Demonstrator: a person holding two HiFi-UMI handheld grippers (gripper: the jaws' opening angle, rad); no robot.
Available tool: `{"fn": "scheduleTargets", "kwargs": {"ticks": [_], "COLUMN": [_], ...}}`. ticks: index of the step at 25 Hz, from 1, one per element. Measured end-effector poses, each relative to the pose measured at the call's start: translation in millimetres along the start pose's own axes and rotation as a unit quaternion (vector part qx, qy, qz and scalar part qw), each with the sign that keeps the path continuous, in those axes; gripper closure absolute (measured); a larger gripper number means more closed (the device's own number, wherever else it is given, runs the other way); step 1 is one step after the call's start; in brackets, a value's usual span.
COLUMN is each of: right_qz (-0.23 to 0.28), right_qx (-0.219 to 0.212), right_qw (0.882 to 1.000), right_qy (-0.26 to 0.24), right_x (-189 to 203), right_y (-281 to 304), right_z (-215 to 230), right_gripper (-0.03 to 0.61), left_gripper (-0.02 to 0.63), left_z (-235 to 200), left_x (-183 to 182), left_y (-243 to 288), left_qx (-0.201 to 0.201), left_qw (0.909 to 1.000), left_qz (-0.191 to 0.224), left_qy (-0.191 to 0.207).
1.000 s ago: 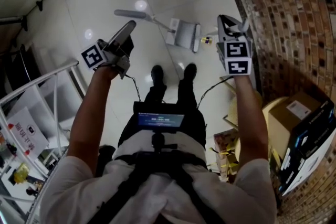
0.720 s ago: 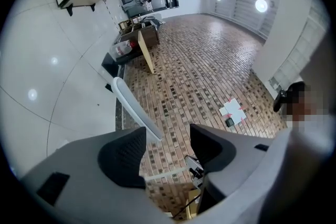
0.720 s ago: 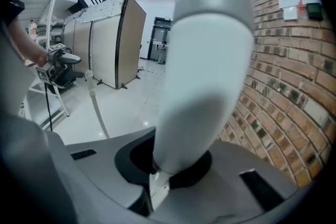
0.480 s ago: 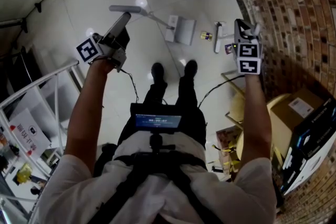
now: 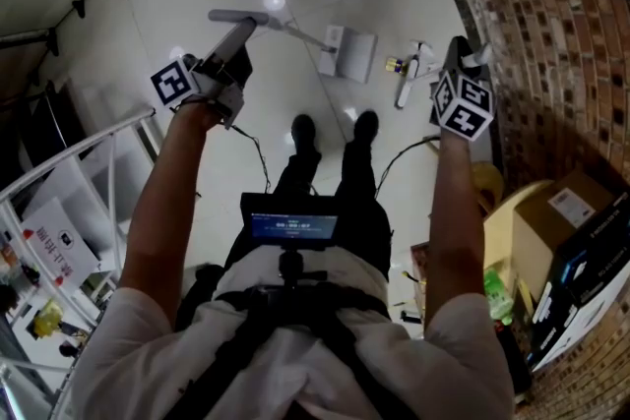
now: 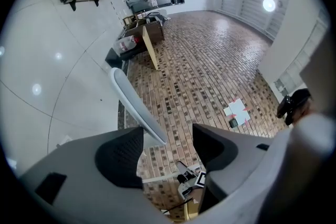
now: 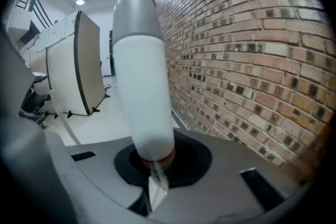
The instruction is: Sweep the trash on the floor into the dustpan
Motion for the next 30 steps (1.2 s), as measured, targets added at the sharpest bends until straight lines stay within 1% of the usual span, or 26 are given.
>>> {"fn": "scheduleTargets", "kwargs": {"ticks": [2,5,8,11,14,17,19,21,23,27,30], "right_qz": [0.017,0.040,0.057,0.063,0.063,0.066,0.071,0.076,0.080,0.085,0.080], "right_qx": [0.007,-0.003,-0.033,-0.073,-0.105,-0.131,-0.131,-0.122,-0.116,-0.108,-0.099], "right_qw": [1.000,0.998,0.997,0.994,0.992,0.989,0.989,0.990,0.990,0.990,0.990], "right_qy": [0.016,0.038,0.051,0.056,0.041,0.030,0.022,0.004,-0.012,-0.025,-0.061], "right_x": [-4.9,-12.3,-20.0,-24.4,-29.7,-36.9,-44.5,-56.0,-69.3,-93.5,-111.6], "right_y": [-2.4,-6.2,-9.0,-9.0,-11.6,-20.2,-29.6,-40.4,-47.9,-48.4,-43.3], "right_z": [1.1,-3.8,-18.3,-38.1,-54.3,-56.9,-47.1,-31.6,-13.9,28.3,53.3], "right_gripper": [0.563,0.563,0.563,0.563,0.563,0.563,0.566,0.574,0.575,0.575,0.577], "left_gripper": [0.328,0.328,0.328,0.328,0.326,0.308,0.308,0.301,0.299,0.300,0.314], "left_z": [-1.0,-1.2,-2.8,-6.6,-9.0,-9.4,-8.1,-7.1,-8.5,-17.4,-30.3], "left_x": [-3.7,-4.3,0.9,5.2,4.4,0.5,-3.9,-8.2,-12.3,-23.2,-25.9], "left_y": [0.6,0.6,-0.7,-1.5,1.6,5.9,8.6,11.1,12.6,19.0,25.1], "left_qx": [-0.001,0.004,0.011,0.011,0.008,0.007,0.010,0.013,0.007,-0.022,-0.047], "left_qw": [1.0000,1.0000,0.9997,0.9995,0.9994,0.9993,0.9993,0.9991,0.9989,0.9960,0.9905], "left_qz": [0.001,-0.003,-0.015,-0.019,-0.017,-0.009,-0.001,0.006,0.018,0.068,0.102], "left_qy": [-0.002,-0.006,-0.017,-0.023,-0.029,-0.035,-0.036,-0.040,-0.043,-0.054,-0.080]}}
Point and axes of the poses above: the fingertips, and each gripper's own axes: y forward along the fingers, z to its right, x out of its underside, the point moved 4 cm from there along -y, backward along the fingers, and after that the axes turned 15 degrees about -x, right-handed, at the moved point
